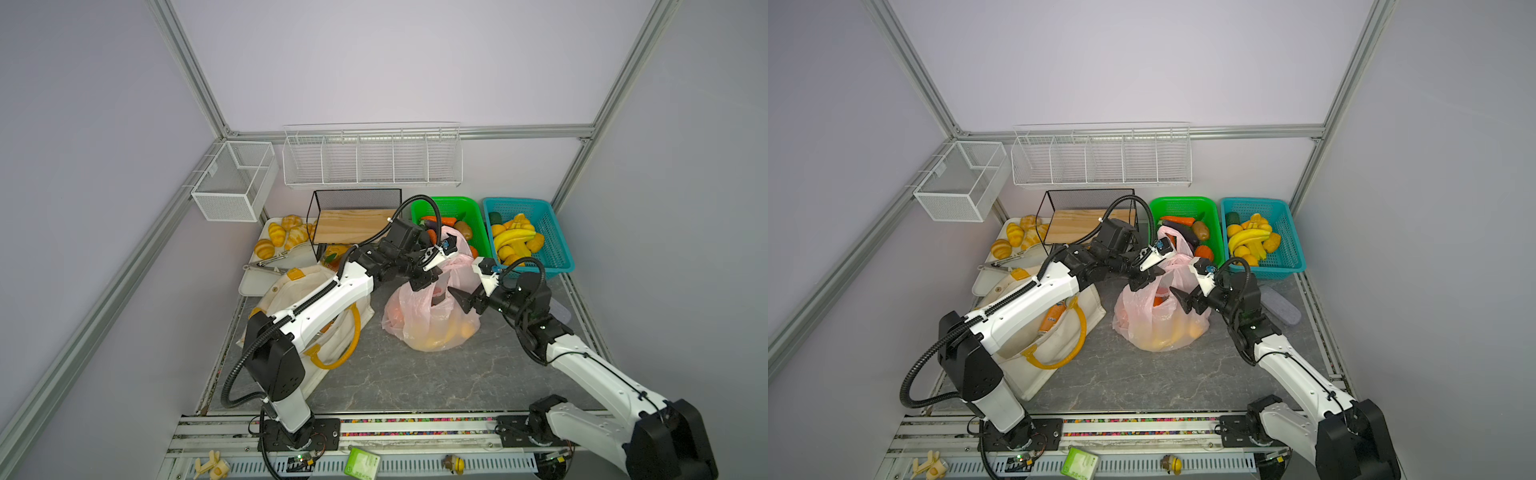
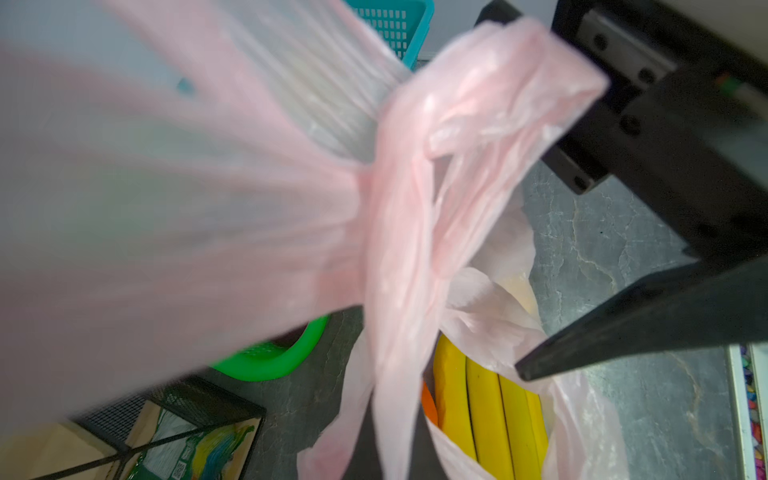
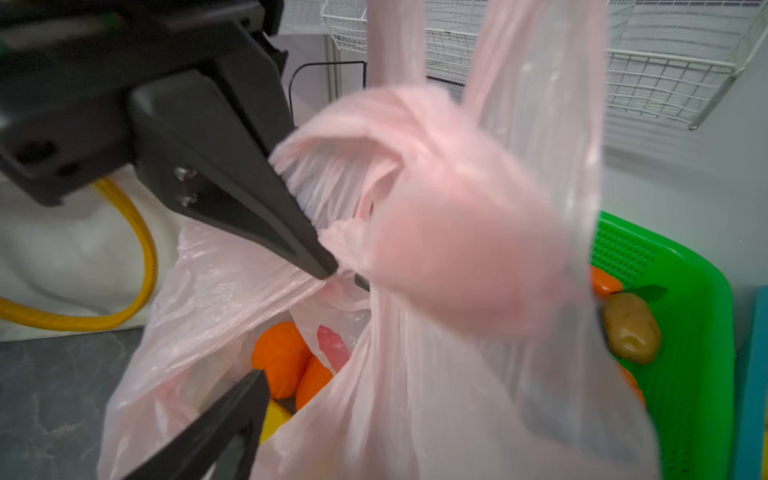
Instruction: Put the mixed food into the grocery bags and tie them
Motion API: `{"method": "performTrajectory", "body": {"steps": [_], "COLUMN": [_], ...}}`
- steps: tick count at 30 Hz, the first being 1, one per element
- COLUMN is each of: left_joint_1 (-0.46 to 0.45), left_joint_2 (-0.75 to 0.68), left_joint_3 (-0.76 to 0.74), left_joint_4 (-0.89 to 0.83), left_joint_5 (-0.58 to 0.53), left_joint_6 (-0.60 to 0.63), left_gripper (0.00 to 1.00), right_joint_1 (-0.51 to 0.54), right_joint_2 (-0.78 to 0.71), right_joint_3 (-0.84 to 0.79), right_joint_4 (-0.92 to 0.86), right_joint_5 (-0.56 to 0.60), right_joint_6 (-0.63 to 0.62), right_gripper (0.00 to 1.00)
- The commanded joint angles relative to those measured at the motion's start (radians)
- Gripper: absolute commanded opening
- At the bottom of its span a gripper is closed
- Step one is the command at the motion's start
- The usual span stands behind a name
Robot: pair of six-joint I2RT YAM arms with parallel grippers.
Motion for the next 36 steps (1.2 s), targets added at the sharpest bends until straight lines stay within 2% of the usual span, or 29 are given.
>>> {"method": "performTrajectory", "body": {"steps": [1, 7, 15, 17, 20, 22, 25, 29, 33, 36], "left_joint_1": [0.001, 0.004, 0.009, 0.012, 0.016, 0.019, 0.019, 0.017, 0.01, 0.0], "left_joint_2": [-0.031, -0.032, -0.038, -0.041, -0.048, -0.053, -0.064, -0.056, -0.035, -0.015], "left_joint_3": [0.011, 0.011, 0.011, 0.007, 0.007, 0.005, 0.006, 0.01, 0.043, 0.083], "left_joint_4": [-0.01, -0.011, -0.011, -0.011, -0.017, -0.023, -0.033, -0.079, -0.098, -0.124], "left_joint_5": [0.042, 0.044, 0.04, 0.036, 0.029, 0.023, 0.024, 0.048, 0.045, 0.062], "left_joint_6": [-0.023, -0.028, -0.032, -0.032, -0.03, -0.023, 0.002, 0.086, 0.128, 0.165], "left_gripper": [0.0, 0.0, 0.0, 0.0, 0.0, 0.0, 0.0, 0.0, 0.0, 0.0], "right_joint_1": [0.019, 0.043, 0.047, 0.047, 0.047, 0.044, 0.036, -0.005, -0.081, -0.133], "right_joint_2": [0.007, 0.06, 0.129, 0.137, 0.121, 0.097, 0.047, -0.018, -0.033, -0.009], "right_joint_3": [-0.032, -0.02, 0.026, 0.023, 0.015, 0.005, -0.013, -0.013, 0.017, 0.037], "right_joint_4": [0.157, 0.291, 0.341, 0.352, 0.329, 0.296, 0.227, 0.11, 0.017, 0.011], "right_joint_5": [0.178, 0.258, 0.242, 0.23, 0.211, 0.203, 0.158, 0.019, -0.182, -0.33], "right_joint_6": [-0.017, 0.029, 0.045, 0.042, 0.016, -0.007, -0.043, -0.063, -0.055, -0.018], "right_gripper": [0.99, 0.95, 0.99, 0.88, 0.59, 0.44, 0.26, 0.17, 0.15, 0.15]}}
